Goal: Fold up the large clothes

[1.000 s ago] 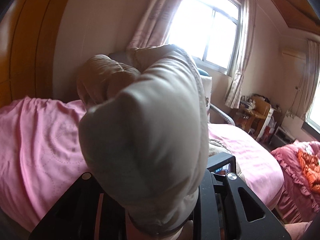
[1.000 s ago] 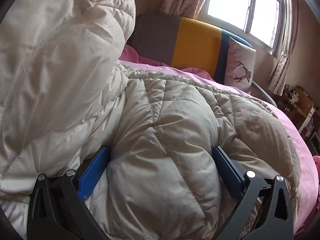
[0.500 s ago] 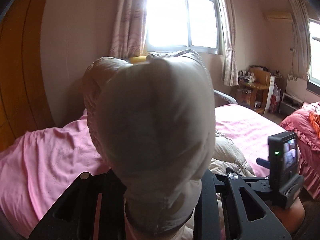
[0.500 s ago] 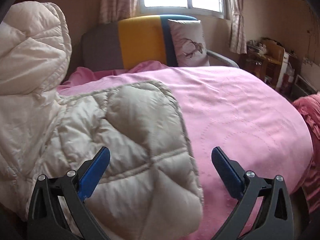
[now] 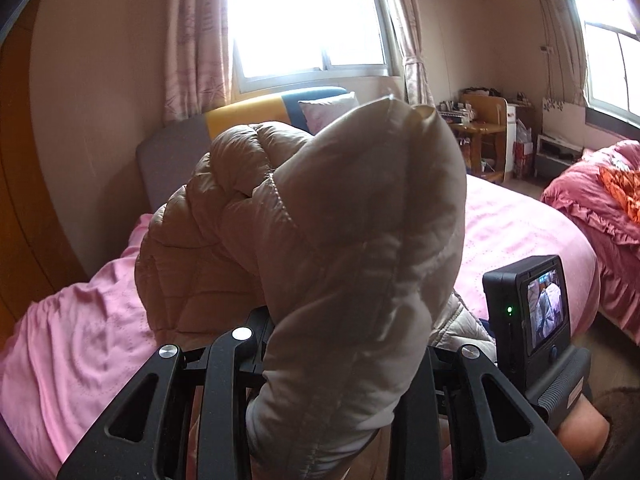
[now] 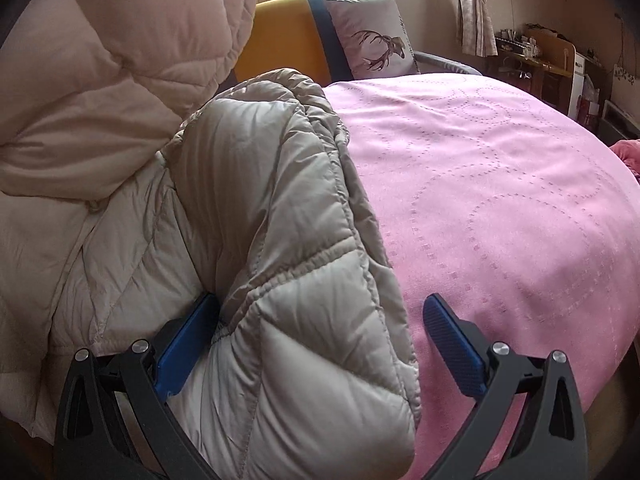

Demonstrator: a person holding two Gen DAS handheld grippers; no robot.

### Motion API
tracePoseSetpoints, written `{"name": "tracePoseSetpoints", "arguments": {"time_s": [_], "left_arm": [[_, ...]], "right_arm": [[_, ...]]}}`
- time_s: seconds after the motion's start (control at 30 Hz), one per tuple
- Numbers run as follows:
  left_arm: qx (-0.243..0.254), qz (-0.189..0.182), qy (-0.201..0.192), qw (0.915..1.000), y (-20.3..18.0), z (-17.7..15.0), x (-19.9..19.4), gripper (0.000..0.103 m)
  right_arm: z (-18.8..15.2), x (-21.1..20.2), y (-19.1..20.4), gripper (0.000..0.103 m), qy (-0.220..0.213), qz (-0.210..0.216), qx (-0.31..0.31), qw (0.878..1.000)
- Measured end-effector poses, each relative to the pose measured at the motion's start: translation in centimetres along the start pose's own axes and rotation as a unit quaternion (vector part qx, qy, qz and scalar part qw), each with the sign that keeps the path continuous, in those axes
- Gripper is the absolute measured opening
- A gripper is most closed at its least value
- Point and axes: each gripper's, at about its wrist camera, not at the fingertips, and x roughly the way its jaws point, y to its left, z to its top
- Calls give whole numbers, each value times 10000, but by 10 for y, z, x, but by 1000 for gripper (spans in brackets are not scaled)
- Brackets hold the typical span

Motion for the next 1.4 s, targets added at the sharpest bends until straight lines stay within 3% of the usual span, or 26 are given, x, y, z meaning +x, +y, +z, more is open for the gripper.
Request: {"name": "tracePoseSetpoints", "arguments": {"time_s": [0.2,0.37,0.57,0.6,0.73,0.83,0.93,0.97,1.0,1.07,1.13,1.2,1.27,1.33,1.4], "left_arm": [[444,74,-13,9990,-17,-10,10,28],[959,120,-83,9953,-35,-22,15,32],[1854,258,-213,9821,-63,-44,20,36],[1972,271,-212,9798,-68,-49,22,37],[2188,236,-196,9753,-79,-63,30,42],[2348,221,-232,9715,-82,-69,31,44],[2470,88,-278,9686,-79,-74,26,56],[2477,-29,-302,9684,-77,-75,22,68],[2470,-249,-321,9682,-74,-75,17,78],[2342,-662,-391,9691,-63,-72,5,81],[2049,-986,-402,9730,-42,-70,-11,81],[1368,-1335,-502,9803,-6,-65,-30,81],[484,-1442,-938,9839,38,-57,-49,83],[-204,-1113,-1258,9856,75,-50,-52,91],[-584,-346,-1374,9882,104,-43,-42,91]], "right_arm": [[5,-1,-7,101,168,131,56,9998],[16,-16,-29,101,533,489,134,9973],[29,-66,-85,101,152,347,768,9963],[34,-75,-88,101,-19,491,827,9954],[63,-107,-66,101,-731,1197,387,9894],[90,-104,-34,99,-722,1497,-16,9861],[109,-87,8,98,-503,1424,-608,9867],[112,-77,20,88,-374,1416,-743,9864],[112,-68,30,67,-218,1457,-824,9857],[110,-49,41,45,76,1445,-898,9854],[107,-46,46,34,49,1536,-934,9837],[104,-52,50,21,-109,1533,-1046,9826],[96,-73,49,16,-426,1607,-993,9811],[87,-97,47,14,-872,1726,-952,9765],[76,-111,42,14,-1195,1624,-903,9753]]}}
